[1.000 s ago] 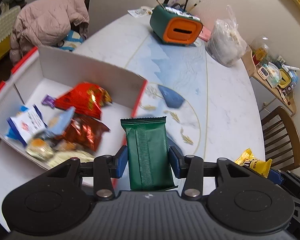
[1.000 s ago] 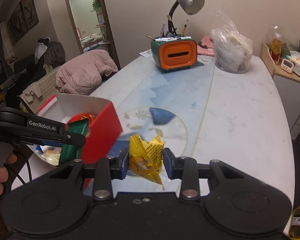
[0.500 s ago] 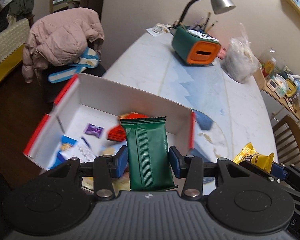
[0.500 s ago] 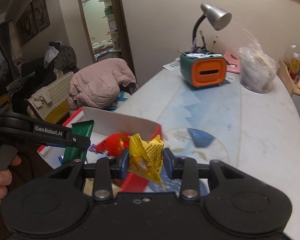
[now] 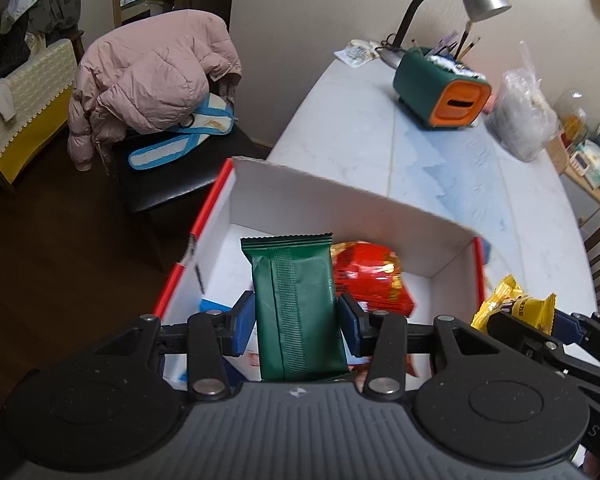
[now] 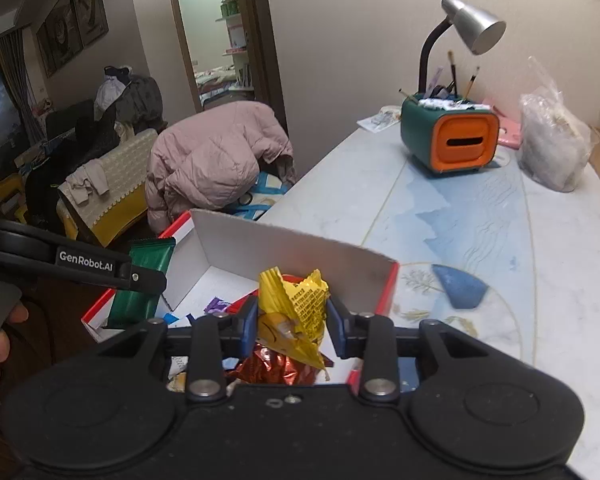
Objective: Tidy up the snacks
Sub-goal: 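Carry the green bar and yellow candy with both tools over the box, then open both tools to drop the green bar and yellow candy into the box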
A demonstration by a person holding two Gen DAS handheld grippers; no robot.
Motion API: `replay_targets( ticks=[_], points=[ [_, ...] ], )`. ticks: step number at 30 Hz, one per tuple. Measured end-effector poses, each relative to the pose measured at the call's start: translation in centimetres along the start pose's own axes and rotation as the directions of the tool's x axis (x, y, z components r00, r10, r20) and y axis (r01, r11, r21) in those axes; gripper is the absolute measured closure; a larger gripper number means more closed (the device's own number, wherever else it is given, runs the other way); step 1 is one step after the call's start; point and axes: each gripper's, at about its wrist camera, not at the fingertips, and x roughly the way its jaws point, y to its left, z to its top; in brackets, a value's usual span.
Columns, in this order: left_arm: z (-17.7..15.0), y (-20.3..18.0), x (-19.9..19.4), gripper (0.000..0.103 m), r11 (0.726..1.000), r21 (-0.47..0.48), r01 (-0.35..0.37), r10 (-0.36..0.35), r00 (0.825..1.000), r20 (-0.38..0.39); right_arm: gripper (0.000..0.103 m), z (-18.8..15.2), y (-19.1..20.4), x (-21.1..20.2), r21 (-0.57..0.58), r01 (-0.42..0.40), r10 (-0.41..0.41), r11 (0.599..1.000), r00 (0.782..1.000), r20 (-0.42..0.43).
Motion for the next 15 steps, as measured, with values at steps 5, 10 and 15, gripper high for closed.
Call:
replay_targets(
  ticks=[5,10,15],
  points=[
    [0.3,0.6,2.1,0.059,0.999,0.05,-0.009,0.011,0.999,-0.043,0.068,-0.1,0.8,2.6,0.0,-0.019,0.019,1.0,0.999,-0.038],
    [0.0,0.6,4.2,0.059,0.994,0.11,-0.02,0.028,0.997,-0.073,0.068,-0.8,1.4,5.0,-0.016,-0.012,0.011,1.0,0.997,-0.079],
    [-1.0,-0.1,5.9,0.059,0.988,0.152,-0.012,0.027,0.995,-0.098,0.068,-2.1,1.6,6.6,-0.022,-0.004,0.001,1.0,0.993,-0.117]
  ],
)
